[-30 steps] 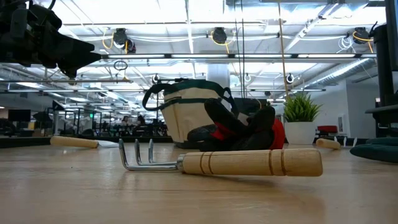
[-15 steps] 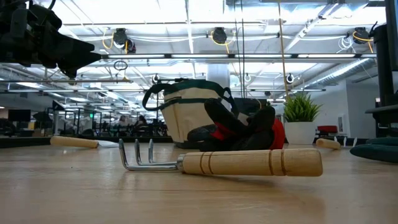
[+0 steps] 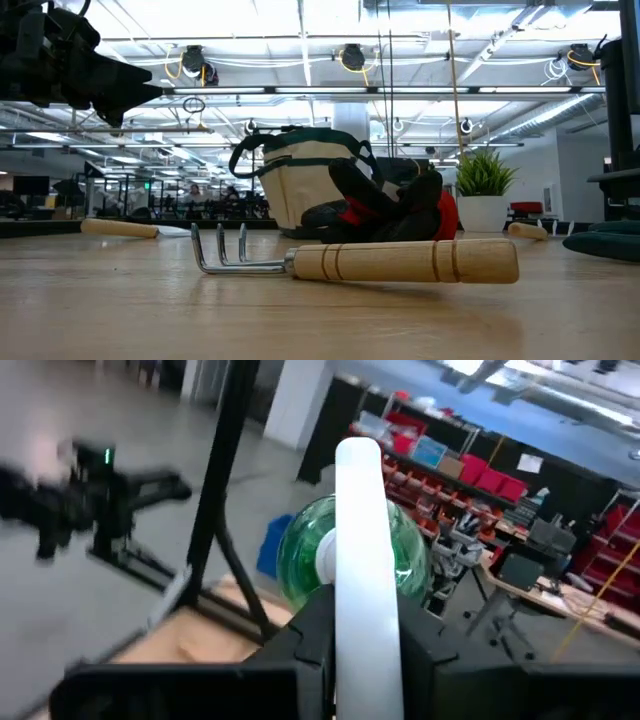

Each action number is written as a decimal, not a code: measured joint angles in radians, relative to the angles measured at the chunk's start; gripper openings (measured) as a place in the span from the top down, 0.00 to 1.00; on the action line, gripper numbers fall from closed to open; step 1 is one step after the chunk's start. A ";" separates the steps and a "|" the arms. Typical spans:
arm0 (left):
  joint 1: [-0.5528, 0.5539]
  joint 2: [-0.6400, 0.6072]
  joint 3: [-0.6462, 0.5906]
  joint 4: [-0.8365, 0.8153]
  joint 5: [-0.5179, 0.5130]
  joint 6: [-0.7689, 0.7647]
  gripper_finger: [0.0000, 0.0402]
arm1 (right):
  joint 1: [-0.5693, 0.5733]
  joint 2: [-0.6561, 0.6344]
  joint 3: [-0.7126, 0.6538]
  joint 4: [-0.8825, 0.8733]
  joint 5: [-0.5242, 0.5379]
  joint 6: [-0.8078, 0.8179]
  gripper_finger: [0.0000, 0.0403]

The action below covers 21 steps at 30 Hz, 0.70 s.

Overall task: Pick & Place Garden tools in Gardening bag
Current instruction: Put the green and white spray bottle into the gardening bag

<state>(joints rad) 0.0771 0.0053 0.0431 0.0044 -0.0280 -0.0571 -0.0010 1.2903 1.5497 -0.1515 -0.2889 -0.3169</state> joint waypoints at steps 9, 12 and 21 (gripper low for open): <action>0.000 0.000 0.000 0.000 0.000 0.000 0.50 | 0.000 0.000 0.000 0.134 -0.083 0.230 0.89; 0.000 0.000 0.000 0.000 0.000 0.000 0.50 | 0.000 0.000 0.000 0.159 -0.083 0.299 0.89; 0.000 0.000 0.000 0.000 0.000 -0.004 0.50 | 0.000 0.000 0.000 0.182 -0.081 0.351 0.89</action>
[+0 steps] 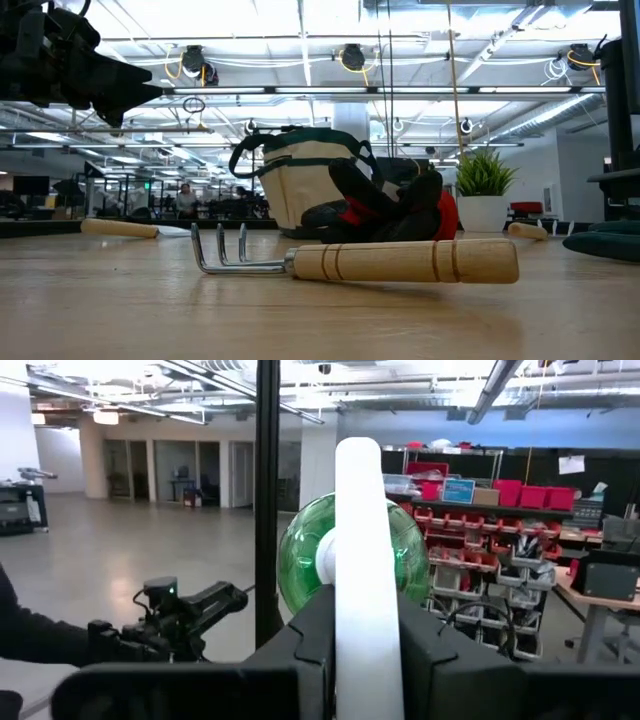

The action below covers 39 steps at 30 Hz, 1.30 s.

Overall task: Pick & Place Garden tools in Gardening bag
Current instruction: Put the green and white spray bottle into the gardening bag

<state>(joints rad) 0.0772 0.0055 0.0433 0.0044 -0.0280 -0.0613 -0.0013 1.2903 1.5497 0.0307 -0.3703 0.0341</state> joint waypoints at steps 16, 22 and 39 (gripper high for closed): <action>0.000 0.000 0.000 0.000 0.000 0.000 0.50 | -0.022 0.000 0.000 -0.261 0.486 0.171 0.90; 0.000 0.000 0.000 0.000 0.000 -0.003 0.50 | -0.080 -0.002 0.000 -0.389 0.624 0.265 0.90; 0.000 0.000 0.000 0.000 0.000 -0.008 0.50 | -0.225 -0.003 0.000 -0.884 0.788 0.497 0.90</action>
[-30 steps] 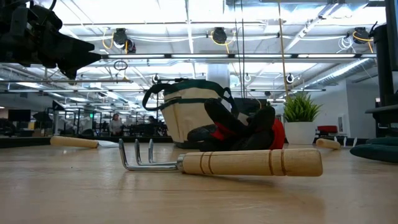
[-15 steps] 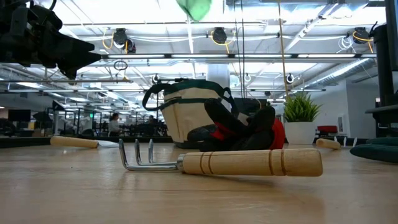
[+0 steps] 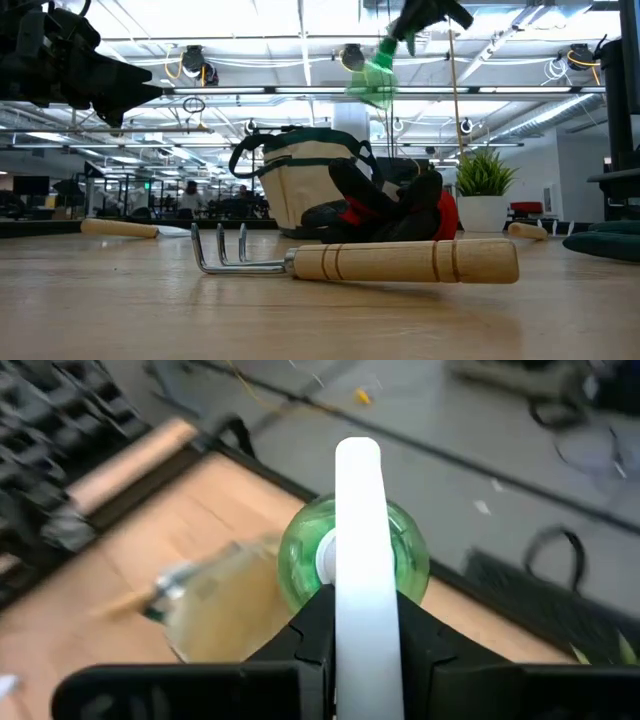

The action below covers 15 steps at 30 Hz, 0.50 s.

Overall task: Pick & Place Garden tools in Gardening bag
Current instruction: Put the green and white spray bottle into the gardening bag

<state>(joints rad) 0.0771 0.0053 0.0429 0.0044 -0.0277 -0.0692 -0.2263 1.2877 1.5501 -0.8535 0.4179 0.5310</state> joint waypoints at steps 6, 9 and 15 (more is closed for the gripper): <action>0.000 0.000 0.000 0.000 0.000 0.000 0.50 | -0.004 0.000 0.000 -0.194 -0.079 0.102 0.90; 0.000 0.000 0.000 0.000 0.000 0.000 0.50 | -0.004 0.000 0.000 -0.263 -0.170 0.136 0.90; 0.000 0.000 0.000 0.000 0.000 0.001 0.50 | -0.004 0.004 0.000 -0.346 -0.334 0.134 0.90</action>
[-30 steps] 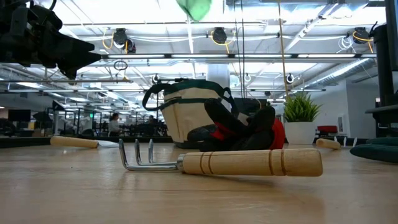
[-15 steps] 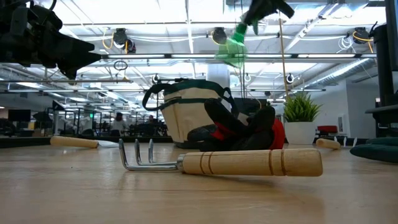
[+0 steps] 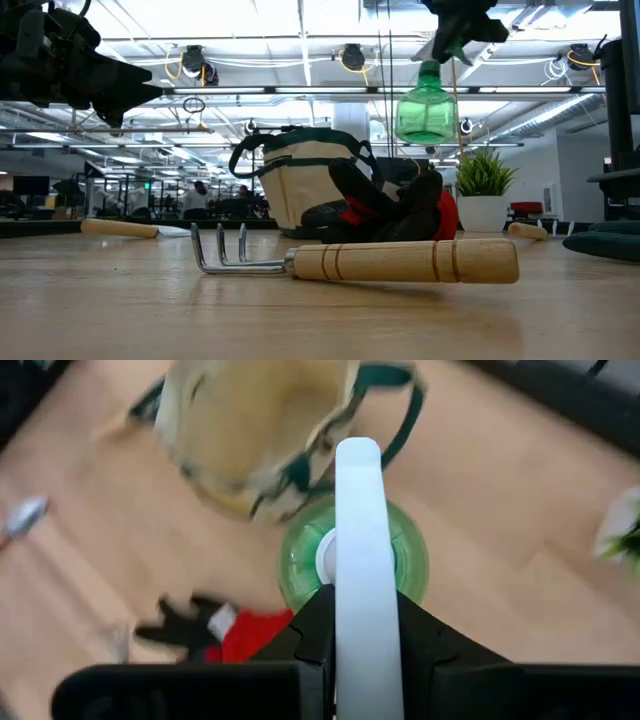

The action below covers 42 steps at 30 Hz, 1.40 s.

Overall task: Pick & Place Garden tools in Gardening bag
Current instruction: Put the green and white spray bottle into the gardening bag

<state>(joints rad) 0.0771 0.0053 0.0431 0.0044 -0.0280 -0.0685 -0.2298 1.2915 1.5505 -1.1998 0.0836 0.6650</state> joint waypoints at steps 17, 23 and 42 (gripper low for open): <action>0.000 0.000 0.000 0.001 0.000 0.002 0.50 | 0.002 0.000 0.000 -0.132 -0.243 -0.379 0.90; 0.000 0.000 0.000 0.001 0.000 0.002 0.50 | 0.003 0.000 0.000 -0.038 -0.272 -0.651 0.90; 0.000 0.000 0.000 0.000 0.000 0.000 0.50 | -0.020 0.016 0.000 0.408 -0.268 -1.002 0.90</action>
<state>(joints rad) 0.0771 0.0053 0.0429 0.0048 -0.0284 -0.0685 -0.2501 1.3076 1.5509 -0.7918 -0.1844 -0.3370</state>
